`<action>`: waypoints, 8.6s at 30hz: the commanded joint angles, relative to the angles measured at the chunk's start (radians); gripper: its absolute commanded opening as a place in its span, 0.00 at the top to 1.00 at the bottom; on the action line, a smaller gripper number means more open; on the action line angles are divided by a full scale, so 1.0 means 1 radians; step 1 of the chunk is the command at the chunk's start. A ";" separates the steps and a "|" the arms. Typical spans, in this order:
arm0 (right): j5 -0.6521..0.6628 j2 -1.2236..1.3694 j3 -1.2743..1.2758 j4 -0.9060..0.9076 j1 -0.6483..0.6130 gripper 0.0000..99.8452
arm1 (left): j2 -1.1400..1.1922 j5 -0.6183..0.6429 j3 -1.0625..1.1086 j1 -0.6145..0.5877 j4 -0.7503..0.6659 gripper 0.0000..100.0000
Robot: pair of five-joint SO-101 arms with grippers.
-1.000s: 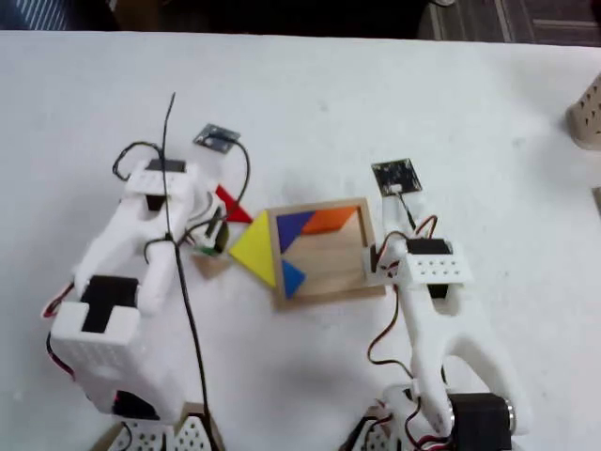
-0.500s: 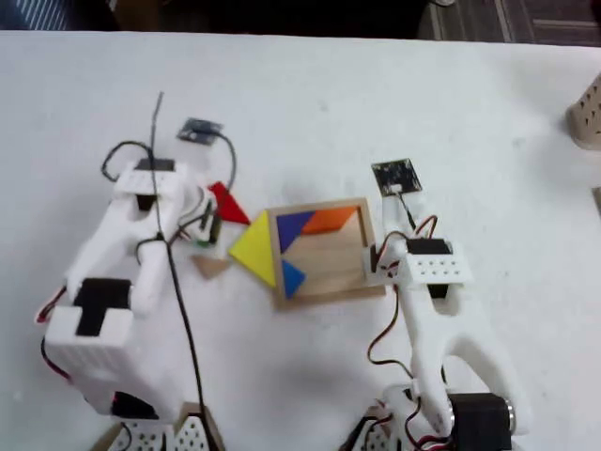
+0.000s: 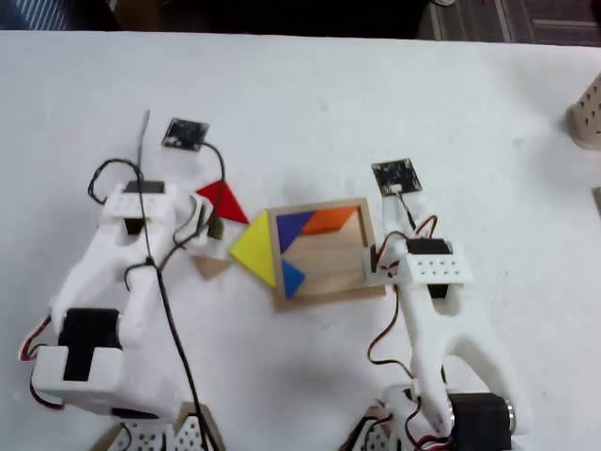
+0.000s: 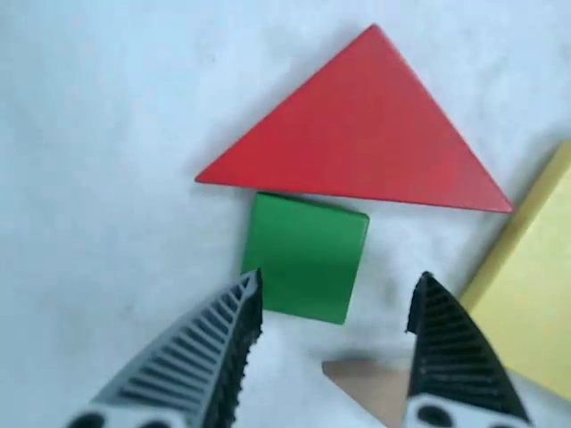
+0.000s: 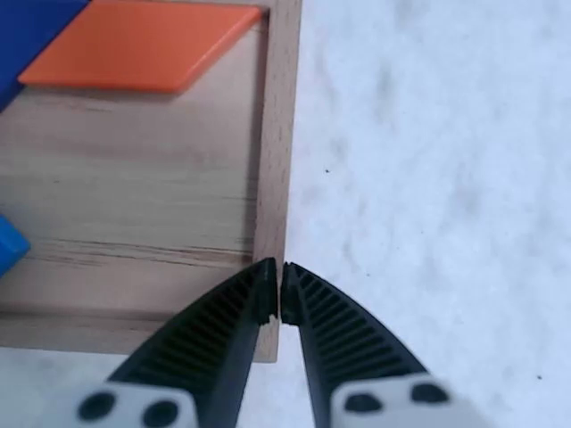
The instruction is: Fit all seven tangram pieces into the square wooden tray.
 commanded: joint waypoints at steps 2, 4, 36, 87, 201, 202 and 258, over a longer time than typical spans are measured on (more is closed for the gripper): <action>0.011 -0.036 -0.023 -0.016 -0.012 0.98 | -0.059 0.009 -0.009 0.008 -0.023 0.73; 0.011 -0.036 -0.023 -0.016 -0.012 0.98 | -0.059 0.000 -0.009 0.016 -0.023 0.72; 0.011 -0.036 -0.018 -0.016 -0.013 0.98 | 0.165 -0.296 -0.201 -0.022 0.051 0.66; 0.011 -0.036 -0.018 -0.016 -0.013 0.98 | 0.163 -0.152 -0.451 0.005 0.399 0.88; 0.011 -0.038 -0.018 -0.016 -0.013 0.98 | 0.041 0.150 -0.077 0.054 0.233 0.67; 0.011 -0.038 -0.018 -0.016 -0.013 0.98 | 0.042 0.150 -0.074 0.053 0.222 0.67; 0.011 -0.038 -0.018 -0.015 -0.013 0.98 | -0.148 0.186 -0.166 0.028 0.423 0.90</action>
